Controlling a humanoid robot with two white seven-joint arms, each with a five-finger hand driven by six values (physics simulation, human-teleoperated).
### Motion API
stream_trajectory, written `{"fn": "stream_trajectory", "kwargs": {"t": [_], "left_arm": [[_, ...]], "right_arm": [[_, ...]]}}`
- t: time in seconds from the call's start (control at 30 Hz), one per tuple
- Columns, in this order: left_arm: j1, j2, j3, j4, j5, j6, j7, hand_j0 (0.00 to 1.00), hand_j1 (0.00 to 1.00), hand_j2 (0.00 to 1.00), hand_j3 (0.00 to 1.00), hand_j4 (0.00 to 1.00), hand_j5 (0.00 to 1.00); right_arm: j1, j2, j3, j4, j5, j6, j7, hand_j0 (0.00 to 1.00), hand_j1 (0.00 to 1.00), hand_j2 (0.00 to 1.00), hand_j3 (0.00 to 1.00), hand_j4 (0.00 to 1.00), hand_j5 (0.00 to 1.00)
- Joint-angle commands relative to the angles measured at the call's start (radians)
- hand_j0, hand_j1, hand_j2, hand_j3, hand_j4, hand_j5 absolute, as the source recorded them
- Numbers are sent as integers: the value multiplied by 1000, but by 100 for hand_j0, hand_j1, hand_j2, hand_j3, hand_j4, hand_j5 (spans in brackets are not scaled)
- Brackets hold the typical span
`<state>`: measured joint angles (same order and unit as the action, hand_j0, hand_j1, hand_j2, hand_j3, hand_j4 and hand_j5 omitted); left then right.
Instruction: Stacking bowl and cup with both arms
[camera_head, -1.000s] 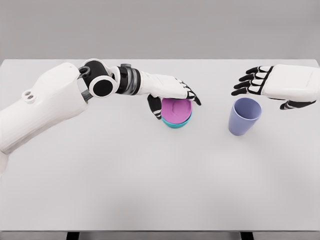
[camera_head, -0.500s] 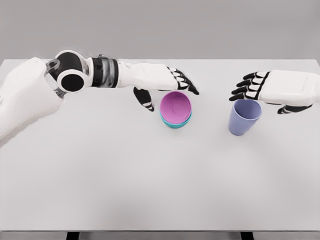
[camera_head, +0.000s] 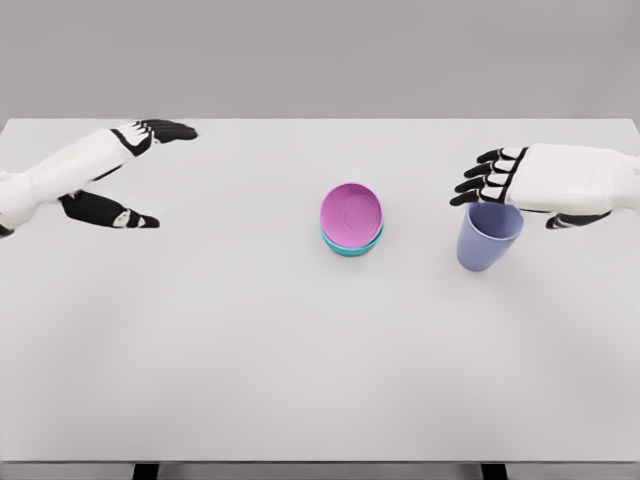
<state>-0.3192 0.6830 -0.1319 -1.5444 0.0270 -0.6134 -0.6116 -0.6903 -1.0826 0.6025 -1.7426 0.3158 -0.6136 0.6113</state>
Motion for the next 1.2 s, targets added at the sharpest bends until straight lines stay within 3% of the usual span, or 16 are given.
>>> {"fn": "stream_trajectory", "kwargs": {"t": [0.0, 0.07, 0.33, 1.17], "left_arm": [[0, 7, 75, 12, 132, 3, 1, 100, 100, 100, 100, 100, 100], [54, 4, 97, 43, 171, 3, 1, 100, 100, 100, 100, 100, 100], [124, -6, 98, 98, 182, 3, 1, 100, 100, 100, 100, 100, 100], [131, -42, 97, 107, 191, 3, 1, 100, 100, 100, 100, 100, 100]], "right_arm": [[0, 7, 0, 6, 5, 3, 0, 100, 100, 100, 100, 100, 100], [-3, 23, 0, 21, 22, 3, 0, 100, 100, 100, 100, 100, 100], [-6, 66, 25, 86, 66, 3, 0, 100, 100, 100, 100, 100, 100], [-25, 145, 89, 193, 161, 3, 0, 100, 100, 100, 100, 100, 100]]}}
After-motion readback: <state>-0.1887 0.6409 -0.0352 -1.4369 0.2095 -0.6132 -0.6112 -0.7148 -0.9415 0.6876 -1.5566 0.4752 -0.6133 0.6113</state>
